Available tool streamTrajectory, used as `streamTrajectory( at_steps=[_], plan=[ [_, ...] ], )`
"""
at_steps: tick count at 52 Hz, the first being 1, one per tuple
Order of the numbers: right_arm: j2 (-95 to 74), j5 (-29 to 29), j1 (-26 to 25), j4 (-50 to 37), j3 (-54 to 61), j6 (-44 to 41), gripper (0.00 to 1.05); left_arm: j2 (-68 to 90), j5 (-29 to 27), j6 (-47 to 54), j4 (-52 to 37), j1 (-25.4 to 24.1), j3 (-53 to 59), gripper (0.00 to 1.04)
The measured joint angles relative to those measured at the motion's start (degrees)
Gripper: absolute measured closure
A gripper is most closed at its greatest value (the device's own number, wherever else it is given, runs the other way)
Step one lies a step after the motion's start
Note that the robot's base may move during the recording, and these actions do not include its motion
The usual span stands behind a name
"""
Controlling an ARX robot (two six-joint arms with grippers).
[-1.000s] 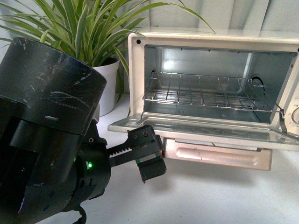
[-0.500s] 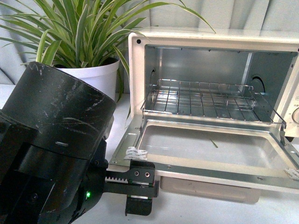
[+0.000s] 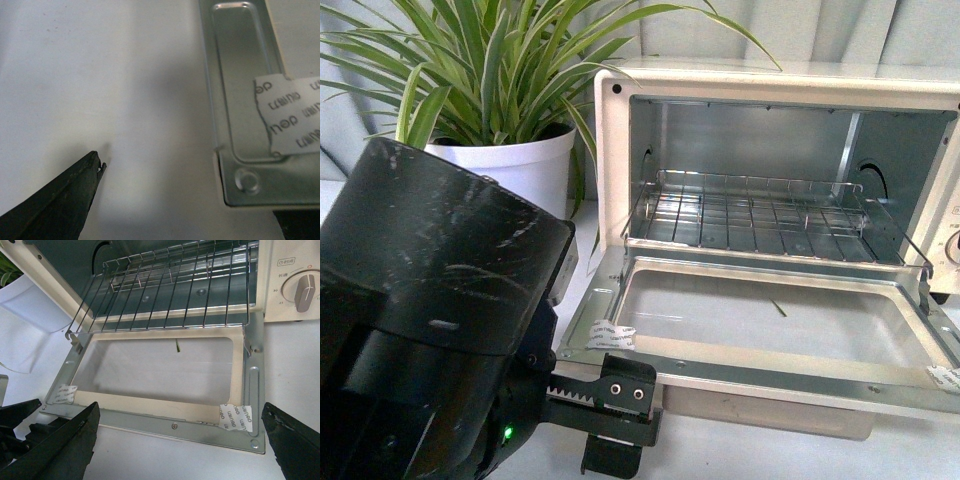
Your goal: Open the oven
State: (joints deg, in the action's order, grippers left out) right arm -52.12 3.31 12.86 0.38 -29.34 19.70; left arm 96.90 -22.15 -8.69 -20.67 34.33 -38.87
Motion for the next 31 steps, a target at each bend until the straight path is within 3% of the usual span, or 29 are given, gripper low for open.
streamTrajectory(
  at_steps=[14, 31],
  plan=[
    [3.30, 2.93, -2.05, 2.75, 0.00, -1.18, 0.09, -7.91, 3.02, 2.54, 0.28, 0.61, 6.75, 0.07],
    [13.60, 7.37, -5.57, 6.10, 3.63, -1.66, 0.09, -29.99, 4.87, 2.10, -1.46, 1.31, 18.97, 0.07]
  ],
)
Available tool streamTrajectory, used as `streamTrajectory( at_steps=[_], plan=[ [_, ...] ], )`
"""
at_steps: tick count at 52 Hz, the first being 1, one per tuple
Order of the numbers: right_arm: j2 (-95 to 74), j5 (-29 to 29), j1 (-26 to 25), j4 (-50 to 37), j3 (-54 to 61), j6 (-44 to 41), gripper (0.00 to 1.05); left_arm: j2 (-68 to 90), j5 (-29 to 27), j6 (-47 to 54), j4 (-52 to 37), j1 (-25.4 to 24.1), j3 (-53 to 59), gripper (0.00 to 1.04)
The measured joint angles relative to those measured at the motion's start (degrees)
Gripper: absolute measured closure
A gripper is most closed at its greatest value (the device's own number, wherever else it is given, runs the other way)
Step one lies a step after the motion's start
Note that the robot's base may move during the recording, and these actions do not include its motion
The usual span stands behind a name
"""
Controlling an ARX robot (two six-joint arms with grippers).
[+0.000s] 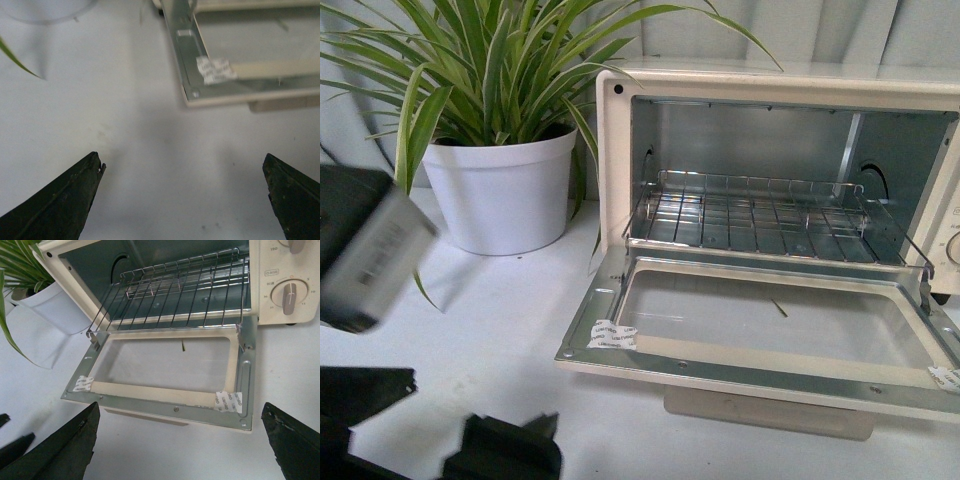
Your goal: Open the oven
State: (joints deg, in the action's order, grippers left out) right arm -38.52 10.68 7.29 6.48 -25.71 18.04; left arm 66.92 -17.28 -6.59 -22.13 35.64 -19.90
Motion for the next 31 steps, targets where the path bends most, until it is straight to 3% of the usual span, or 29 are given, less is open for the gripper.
streamTrajectory(
  at_steps=[7, 20, 31],
  plan=[
    [8.70, 2.32, -2.64, 1.03, 4.39, 0.90, 0.09, -9.81, -2.49, -0.42, -2.23, -2.08, 4.42, 0.07],
    [22.71, 4.35, -5.88, 7.85, 8.63, 0.63, 0.09, -28.00, -5.60, -1.20, 4.55, -5.53, 9.70, 0.07],
    [27.63, 4.59, -6.36, 5.16, 12.83, 0.68, 0.09, -39.23, -6.84, -1.84, 8.81, -8.52, 13.42, 0.07]
  ],
)
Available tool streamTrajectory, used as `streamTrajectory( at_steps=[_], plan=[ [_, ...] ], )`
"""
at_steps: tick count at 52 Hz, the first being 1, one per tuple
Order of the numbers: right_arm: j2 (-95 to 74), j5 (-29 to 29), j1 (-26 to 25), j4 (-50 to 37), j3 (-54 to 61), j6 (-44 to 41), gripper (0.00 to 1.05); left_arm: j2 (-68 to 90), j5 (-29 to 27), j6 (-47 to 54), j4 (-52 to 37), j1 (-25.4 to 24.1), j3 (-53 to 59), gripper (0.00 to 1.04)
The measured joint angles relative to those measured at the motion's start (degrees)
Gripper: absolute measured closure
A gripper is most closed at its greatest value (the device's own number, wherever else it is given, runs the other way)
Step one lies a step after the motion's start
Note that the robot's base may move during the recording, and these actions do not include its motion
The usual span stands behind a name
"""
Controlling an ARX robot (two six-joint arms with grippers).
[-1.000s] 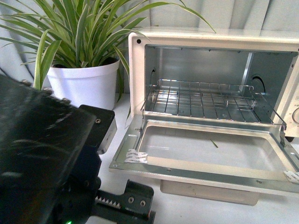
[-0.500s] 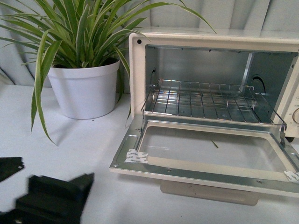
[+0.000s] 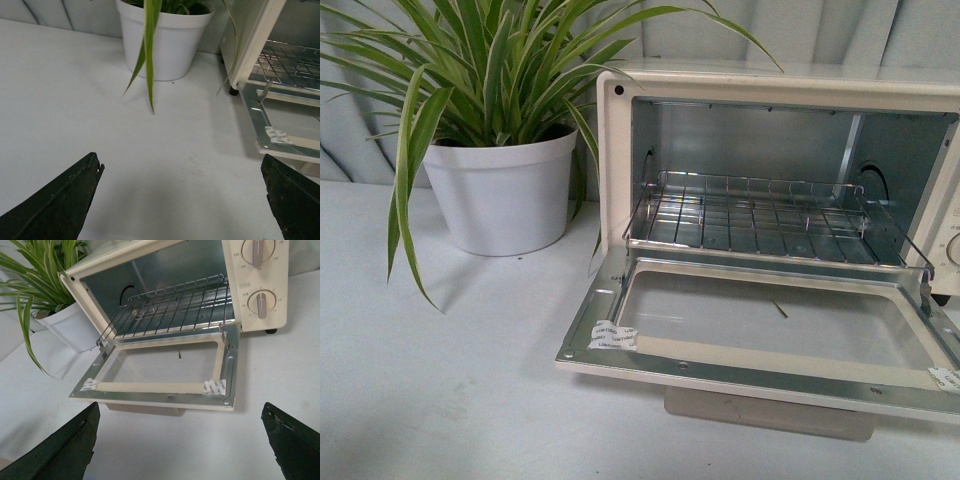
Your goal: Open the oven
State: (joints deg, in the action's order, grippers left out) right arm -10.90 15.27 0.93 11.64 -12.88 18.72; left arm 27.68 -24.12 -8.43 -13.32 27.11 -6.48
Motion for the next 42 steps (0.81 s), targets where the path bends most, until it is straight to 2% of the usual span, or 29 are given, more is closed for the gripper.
streamTrajectory(
  at_steps=[8, 16, 17, 19, 22, 23, 25, 28, 32, 39, 42],
  plan=[
    [1.25, 0.94, -0.04, -1.16, 2.47, 0.76, 0.09, -6.78, 0.04, -0.28, 4.39, -2.16, 1.05, 0.07],
    [1.44, 0.94, -0.04, -1.27, 2.60, 1.07, 0.09, -7.41, 0.07, -0.13, 4.50, -2.32, 1.16, 0.07],
    [1.44, 0.92, -0.04, -1.29, 2.60, 1.05, 0.09, -7.72, 0.26, 0.72, 3.21, -2.56, 1.62, 0.10],
    [3.06, -4.57, -0.24, -5.31, 4.20, -1.86, 0.15, -9.20, 2.51, 3.26, -0.35, -4.22, 3.30, 0.20],
    [5.46, -14.14, -0.66, -10.01, 6.73, -9.66, 0.29, -11.50, 5.05, 5.46, 0.02, -6.99, 4.02, 0.33],
    [6.01, -15.12, -0.94, -10.40, 7.04, -11.85, 0.35, -12.39, 5.90, 5.81, 0.57, -8.24, 4.15, 0.38],
    [6.45, -15.41, -1.05, -10.71, 7.45, -14.53, 0.44, -13.94, 8.22, 6.60, 1.55, -10.54, 4.44, 0.49],
    [6.75, -15.23, -0.98, -10.80, 8.13, -16.11, 0.54, -16.17, 9.62, 6.99, 2.12, -12.07, 5.68, 0.60],
    [7.26, -15.23, -0.98, -10.84, 8.96, -17.51, 0.72, -24.09, 11.82, 7.32, 11.04, -13.97, 5.75, 0.78],
    [8.02, -15.23, -0.98, -11.06, 9.55, -18.08, 0.95, -26.45, 14.36, 7.41, 12.33, -17.11, 5.75, 0.99],
    [8.20, -15.23, -0.98, -11.08, 9.79, -18.25, 1.04, -26.84, 16.96, 7.45, 12.76, -19.06, 5.75, 1.01]
  ],
)
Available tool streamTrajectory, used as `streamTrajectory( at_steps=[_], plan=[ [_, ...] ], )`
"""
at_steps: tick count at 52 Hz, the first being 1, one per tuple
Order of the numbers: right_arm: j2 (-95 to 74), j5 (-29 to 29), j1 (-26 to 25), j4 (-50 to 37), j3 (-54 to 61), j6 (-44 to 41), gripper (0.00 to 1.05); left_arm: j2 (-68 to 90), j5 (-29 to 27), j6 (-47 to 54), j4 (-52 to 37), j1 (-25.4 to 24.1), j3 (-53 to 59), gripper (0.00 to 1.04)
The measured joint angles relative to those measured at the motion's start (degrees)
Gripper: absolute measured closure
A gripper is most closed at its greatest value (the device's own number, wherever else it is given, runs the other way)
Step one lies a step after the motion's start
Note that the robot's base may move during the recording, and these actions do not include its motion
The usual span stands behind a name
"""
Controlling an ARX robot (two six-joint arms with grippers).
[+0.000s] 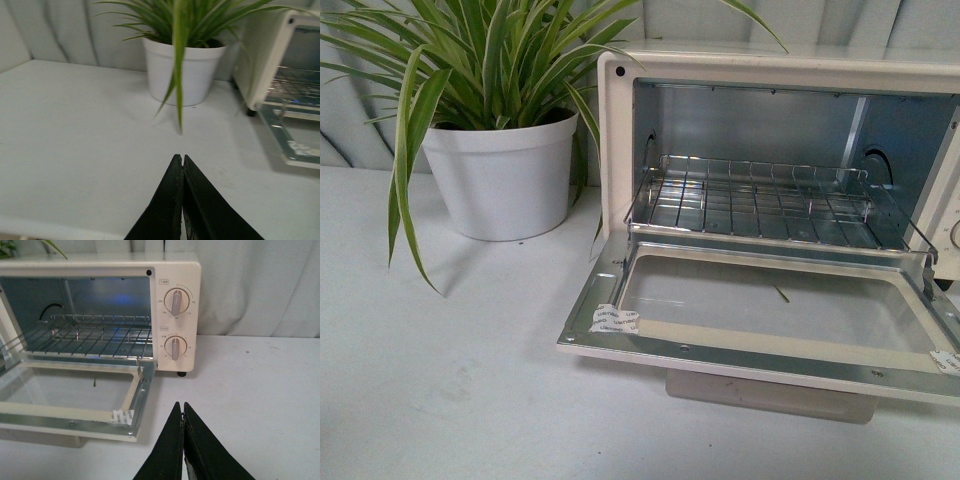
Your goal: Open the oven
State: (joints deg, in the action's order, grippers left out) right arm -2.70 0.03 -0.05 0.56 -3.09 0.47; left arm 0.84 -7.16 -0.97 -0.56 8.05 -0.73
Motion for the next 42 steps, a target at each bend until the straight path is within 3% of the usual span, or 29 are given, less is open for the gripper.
streamTrajectory(
  at_steps=[3, 6, 25, 27, 32, 40, 42],
  plan=[
    [0.20, -0.02, 0.00, 0.00, 0.39, -0.17, 1.04, -0.50, 6.03, 0.33, 0.48, -5.18, 0.00, 1.01],
    [1.57, -0.09, 0.00, -0.39, 1.57, -0.20, 1.04, -0.61, 6.36, 0.35, 0.52, -7.56, 0.00, 1.01],
    [2.47, 0.00, 0.00, -0.35, 2.67, -0.22, 1.04, -0.63, 6.97, 0.39, 0.52, -7.80, 0.00, 1.01],
    [2.47, 0.00, 0.00, -0.35, 2.67, -0.31, 1.03, -0.63, 6.97, 0.39, 0.55, -7.80, 0.00, 0.96],
    [2.47, 0.00, 0.00, -0.35, 2.67, -0.28, 0.87, -0.63, 6.97, 0.39, 0.55, -7.80, 0.00, 0.80],
    [2.47, 0.00, 0.00, -0.35, 2.67, -0.28, 0.59, -0.63, 6.97, 0.42, 0.55, -7.80, 0.00, 0.53],
    [2.47, 0.00, 0.00, -0.35, 2.67, -0.28, 0.50, -0.63, 6.97, 0.42, 0.52, -7.80, 0.00, 0.42]
  ],
)
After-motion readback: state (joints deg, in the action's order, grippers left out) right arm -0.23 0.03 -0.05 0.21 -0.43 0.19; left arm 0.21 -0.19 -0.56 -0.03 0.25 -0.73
